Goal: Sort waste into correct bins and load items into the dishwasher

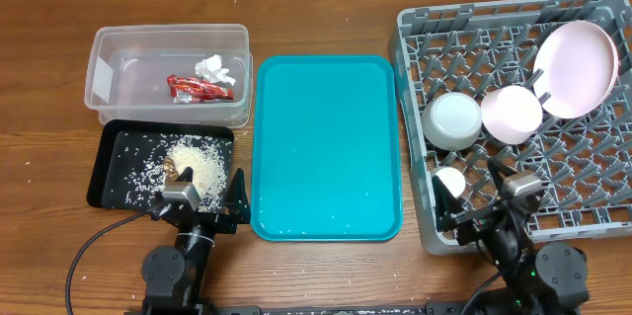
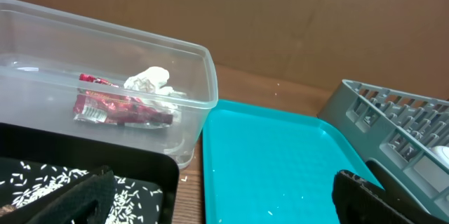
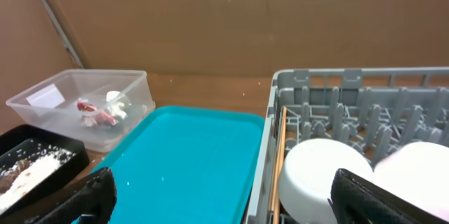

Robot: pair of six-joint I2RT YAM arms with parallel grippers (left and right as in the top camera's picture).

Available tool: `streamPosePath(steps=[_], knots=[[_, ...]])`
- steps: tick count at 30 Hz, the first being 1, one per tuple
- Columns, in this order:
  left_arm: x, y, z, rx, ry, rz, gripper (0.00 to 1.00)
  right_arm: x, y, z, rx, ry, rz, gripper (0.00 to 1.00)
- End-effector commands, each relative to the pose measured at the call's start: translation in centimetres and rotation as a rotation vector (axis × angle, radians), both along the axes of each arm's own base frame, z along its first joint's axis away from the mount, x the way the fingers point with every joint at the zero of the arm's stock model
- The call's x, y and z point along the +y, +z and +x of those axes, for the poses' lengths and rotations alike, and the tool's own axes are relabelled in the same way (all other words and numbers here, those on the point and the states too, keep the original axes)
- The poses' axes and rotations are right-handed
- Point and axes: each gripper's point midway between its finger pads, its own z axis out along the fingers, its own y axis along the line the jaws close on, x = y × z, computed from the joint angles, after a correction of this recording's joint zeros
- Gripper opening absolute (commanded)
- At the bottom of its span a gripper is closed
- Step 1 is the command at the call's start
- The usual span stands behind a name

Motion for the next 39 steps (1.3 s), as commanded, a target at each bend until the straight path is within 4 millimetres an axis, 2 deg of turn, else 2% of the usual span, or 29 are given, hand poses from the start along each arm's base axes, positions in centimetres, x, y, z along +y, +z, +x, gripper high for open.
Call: streamPosePath(steps=[1, 5, 11, 13, 39], knots=[[0.0, 0.0, 0.0, -0.006, -0.003, -0.007, 1.0, 0.0, -1.2, 0.1, -0.037, 0.001, 0.008, 1.0], [0.0, 0.0, 0.0, -0.006, -0.004, -0.007, 1.0, 0.2, -2.4, 0.9, -0.076, 0.002, 0.015, 1.0], [0.0, 0.0, 0.0, -0.006, -0.004, -0.007, 1.0, 0.4, -6.0, 2.2, -0.072, 0.001, 0.014, 1.0], [0.0, 0.0, 0.0, -0.006, -0.003, -0.007, 1.0, 0.5, -5.6, 2.3, -0.115, 0.002, 0.023, 1.0], [0.0, 0.0, 0.0, -0.006, -0.004, -0.007, 1.0, 0.5, -5.6, 2.3, -0.113, 0.002, 0.022, 1.0]])
